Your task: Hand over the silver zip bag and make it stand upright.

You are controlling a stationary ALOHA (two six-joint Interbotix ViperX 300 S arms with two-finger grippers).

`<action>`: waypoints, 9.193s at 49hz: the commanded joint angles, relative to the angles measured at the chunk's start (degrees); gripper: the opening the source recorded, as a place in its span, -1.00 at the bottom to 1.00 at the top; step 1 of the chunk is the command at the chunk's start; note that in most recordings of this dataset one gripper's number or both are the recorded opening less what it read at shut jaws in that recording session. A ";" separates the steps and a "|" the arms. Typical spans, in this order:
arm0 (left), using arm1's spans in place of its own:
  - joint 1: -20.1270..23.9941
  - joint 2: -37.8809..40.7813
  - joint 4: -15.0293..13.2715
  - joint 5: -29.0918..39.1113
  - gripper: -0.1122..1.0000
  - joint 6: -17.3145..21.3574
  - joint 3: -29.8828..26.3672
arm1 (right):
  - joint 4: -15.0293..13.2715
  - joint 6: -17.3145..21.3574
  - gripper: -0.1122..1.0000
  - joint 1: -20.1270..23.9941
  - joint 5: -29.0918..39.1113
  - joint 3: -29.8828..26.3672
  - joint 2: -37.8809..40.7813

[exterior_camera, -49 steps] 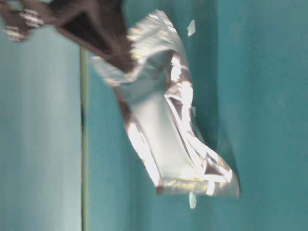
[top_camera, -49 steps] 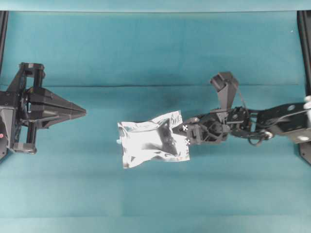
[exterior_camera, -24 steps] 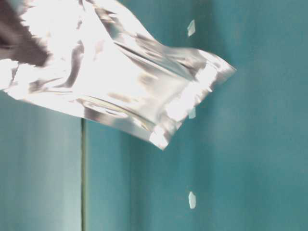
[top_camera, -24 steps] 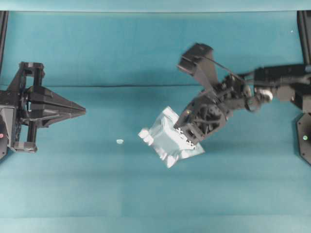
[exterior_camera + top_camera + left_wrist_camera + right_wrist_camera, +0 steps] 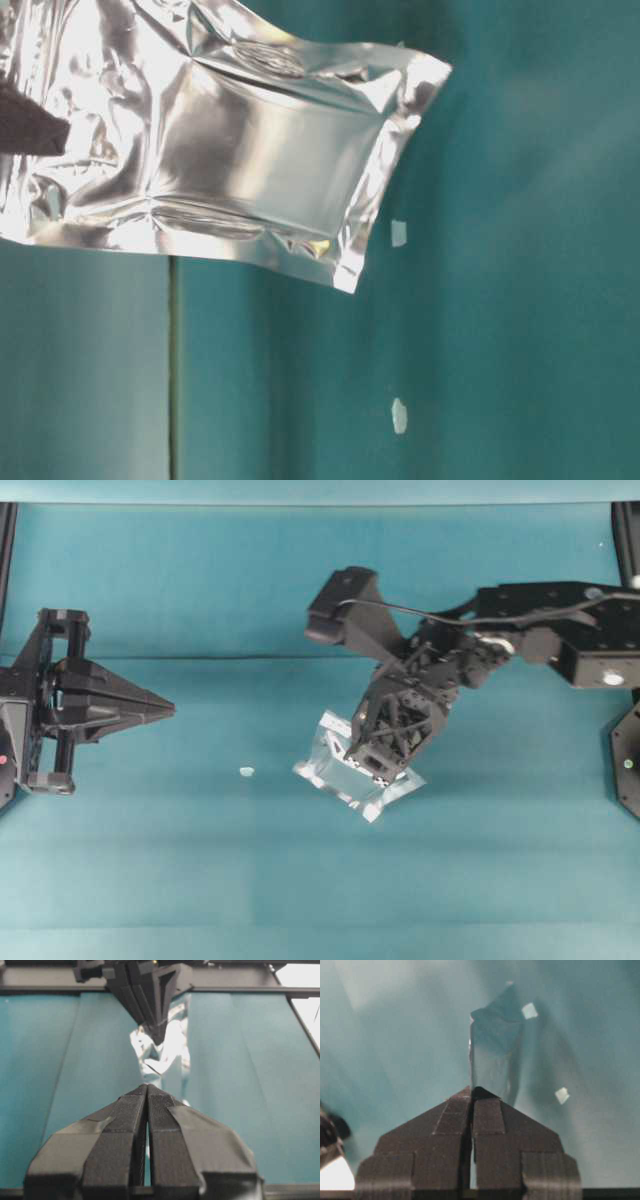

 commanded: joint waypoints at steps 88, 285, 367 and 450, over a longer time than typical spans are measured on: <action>2.20 0.97 0.18 1.67 -0.78 -2.81 7.12 | -11.69 -21.53 -0.82 3.08 8.70 -16.00 11.78; 1.23 62.84 0.26 -37.09 -0.18 -8.00 -14.15 | -13.45 -12.04 0.87 3.78 4.04 -6.59 0.97; 1.05 61.79 0.26 -33.93 -0.28 -7.82 -13.80 | -14.06 -8.26 0.86 4.75 -37.88 31.11 -28.74; 1.14 61.61 0.26 -33.93 -0.28 -7.73 -13.80 | -13.97 -7.65 0.86 4.75 -38.06 32.26 -28.74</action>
